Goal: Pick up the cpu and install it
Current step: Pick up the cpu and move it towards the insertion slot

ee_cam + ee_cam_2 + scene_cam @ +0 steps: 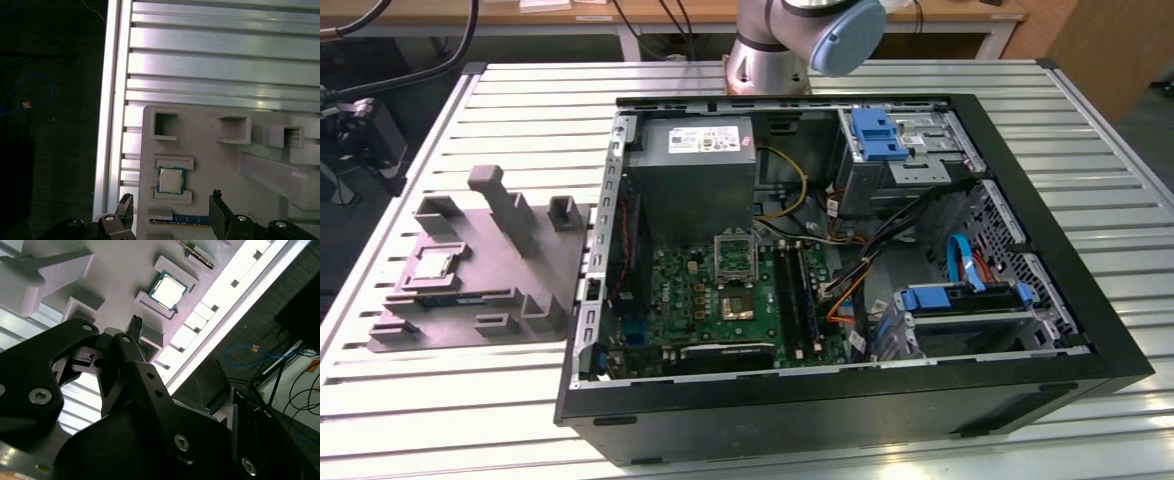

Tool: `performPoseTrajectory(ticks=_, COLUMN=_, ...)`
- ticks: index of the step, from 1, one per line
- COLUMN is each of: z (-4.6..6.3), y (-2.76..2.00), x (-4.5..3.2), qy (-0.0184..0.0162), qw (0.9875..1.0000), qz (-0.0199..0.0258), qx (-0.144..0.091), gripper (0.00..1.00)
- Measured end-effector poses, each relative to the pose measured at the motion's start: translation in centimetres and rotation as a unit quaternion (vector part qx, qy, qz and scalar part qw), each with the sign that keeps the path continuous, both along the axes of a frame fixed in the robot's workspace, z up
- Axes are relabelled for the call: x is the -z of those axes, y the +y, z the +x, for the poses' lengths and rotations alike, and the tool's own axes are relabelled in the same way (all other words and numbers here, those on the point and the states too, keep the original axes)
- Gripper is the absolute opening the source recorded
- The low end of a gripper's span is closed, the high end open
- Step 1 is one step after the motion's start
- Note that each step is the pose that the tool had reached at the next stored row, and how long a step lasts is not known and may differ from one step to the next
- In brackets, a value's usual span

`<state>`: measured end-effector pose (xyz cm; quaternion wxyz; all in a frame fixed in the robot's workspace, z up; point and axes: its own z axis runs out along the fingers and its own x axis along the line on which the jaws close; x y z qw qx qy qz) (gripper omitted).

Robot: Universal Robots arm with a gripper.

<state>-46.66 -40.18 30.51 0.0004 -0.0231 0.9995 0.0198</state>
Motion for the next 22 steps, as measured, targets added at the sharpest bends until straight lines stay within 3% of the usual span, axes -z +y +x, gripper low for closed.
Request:
performPoseTrajectory(ticks=18, z=0.0, y=0.00, x=0.37, qy=0.0001, qw=1.0000, qz=0.0000, qx=0.000, gripper=0.71)
performPoseTrajectory(ticks=20, z=0.0, y=0.00, x=1.71, qy=0.0001, qw=1.0000, qz=0.0000, qx=0.000, gripper=0.71)
performPoseTrajectory(ticks=22, z=0.0, y=0.00, x=1.73, qy=0.0000, qw=1.0000, qz=0.0000, qx=0.000, gripper=0.71)
